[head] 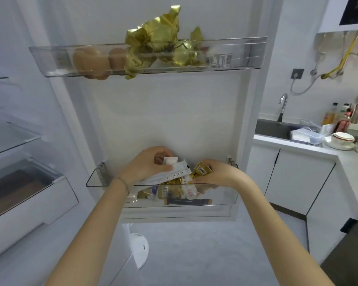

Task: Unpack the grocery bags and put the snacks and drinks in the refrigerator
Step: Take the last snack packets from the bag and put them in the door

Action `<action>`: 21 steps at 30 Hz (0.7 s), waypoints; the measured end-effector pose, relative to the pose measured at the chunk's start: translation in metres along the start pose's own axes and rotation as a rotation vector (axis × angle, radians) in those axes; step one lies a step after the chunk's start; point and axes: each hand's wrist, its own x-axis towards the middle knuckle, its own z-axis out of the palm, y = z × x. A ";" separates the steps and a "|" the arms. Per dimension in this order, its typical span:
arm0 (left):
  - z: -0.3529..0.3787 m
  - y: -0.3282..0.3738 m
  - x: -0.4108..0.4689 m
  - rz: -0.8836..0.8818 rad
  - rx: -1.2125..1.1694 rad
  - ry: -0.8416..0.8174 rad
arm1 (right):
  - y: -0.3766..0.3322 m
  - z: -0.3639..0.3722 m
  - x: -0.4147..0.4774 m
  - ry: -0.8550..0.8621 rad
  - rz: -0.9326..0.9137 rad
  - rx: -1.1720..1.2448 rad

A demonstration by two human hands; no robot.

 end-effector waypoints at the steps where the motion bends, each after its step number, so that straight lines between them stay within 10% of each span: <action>1: 0.000 -0.001 -0.002 -0.004 -0.021 -0.028 | 0.000 0.000 0.000 -0.003 0.015 0.002; 21: -0.002 -0.014 -0.022 -0.038 -0.011 -0.014 | 0.005 0.015 -0.001 0.213 0.054 -0.060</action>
